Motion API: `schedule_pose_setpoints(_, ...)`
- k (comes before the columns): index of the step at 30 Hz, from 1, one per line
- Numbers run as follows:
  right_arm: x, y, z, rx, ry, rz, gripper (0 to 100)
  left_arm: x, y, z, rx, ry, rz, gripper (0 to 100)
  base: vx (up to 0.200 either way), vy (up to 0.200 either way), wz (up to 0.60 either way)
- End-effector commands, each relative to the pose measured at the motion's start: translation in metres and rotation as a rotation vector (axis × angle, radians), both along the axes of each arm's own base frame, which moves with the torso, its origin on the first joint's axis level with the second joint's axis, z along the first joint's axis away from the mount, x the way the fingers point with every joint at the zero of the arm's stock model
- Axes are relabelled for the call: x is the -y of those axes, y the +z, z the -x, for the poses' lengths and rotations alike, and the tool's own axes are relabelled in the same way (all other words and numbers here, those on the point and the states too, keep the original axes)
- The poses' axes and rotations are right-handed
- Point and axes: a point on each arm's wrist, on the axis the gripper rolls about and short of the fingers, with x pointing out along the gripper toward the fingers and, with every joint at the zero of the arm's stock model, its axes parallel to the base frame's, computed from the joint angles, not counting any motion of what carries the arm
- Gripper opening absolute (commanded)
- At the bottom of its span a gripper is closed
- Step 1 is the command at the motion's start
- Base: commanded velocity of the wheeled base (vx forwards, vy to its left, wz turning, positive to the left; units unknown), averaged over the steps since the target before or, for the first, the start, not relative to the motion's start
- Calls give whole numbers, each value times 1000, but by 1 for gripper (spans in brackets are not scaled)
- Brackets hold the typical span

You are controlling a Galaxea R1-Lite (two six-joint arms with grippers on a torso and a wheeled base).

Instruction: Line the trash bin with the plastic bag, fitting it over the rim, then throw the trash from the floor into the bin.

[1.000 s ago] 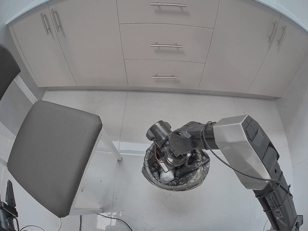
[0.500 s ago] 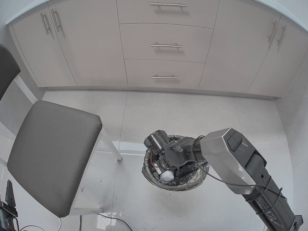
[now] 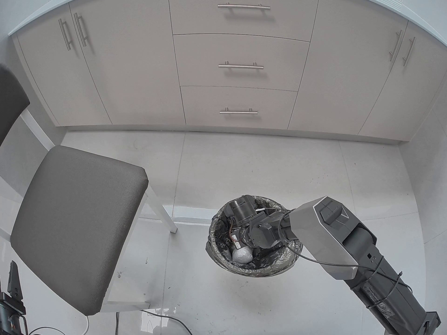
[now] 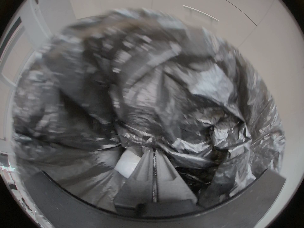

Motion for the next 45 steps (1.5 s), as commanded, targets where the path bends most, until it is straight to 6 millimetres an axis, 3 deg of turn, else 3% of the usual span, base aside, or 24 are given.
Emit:
schedule_pose_setpoints(1,14,-24,-7,-19,-27,16,0,0,-5,-1,-18,0,-3,100,0,0,0)
schedule_pose_setpoints(7,18,-45,-14,43,21,27,0,0,-5,-1,-18,0,-3,100,0,0,0)
schedule_pose_setpoints(16,21,-74,-9,10,45,58,0,0,-5,-1,-17,0,-1,100,0,0,0)
schedule_pose_setpoints(25,27,-74,-12,4,42,48,0,0,-5,-1,-18,0,0,100,0,0,0)
schedule_pose_setpoints(30,21,-52,-18,59,44,18,0,0,-5,-1,-11,0,13,100,0,0,0)
schedule_pose_setpoints(34,13,-21,-19,99,63,7,0,0,-5,-1,-13,0,13,100,0,0,0)
schedule_pose_setpoints(41,-7,36,-8,120,126,12,0,0,-5,-1,-9,-2,15,100,0,0,0)
schedule_pose_setpoints(45,-11,57,0,95,141,30,0,0,-5,-1,-9,-4,15,100,0,0,0)
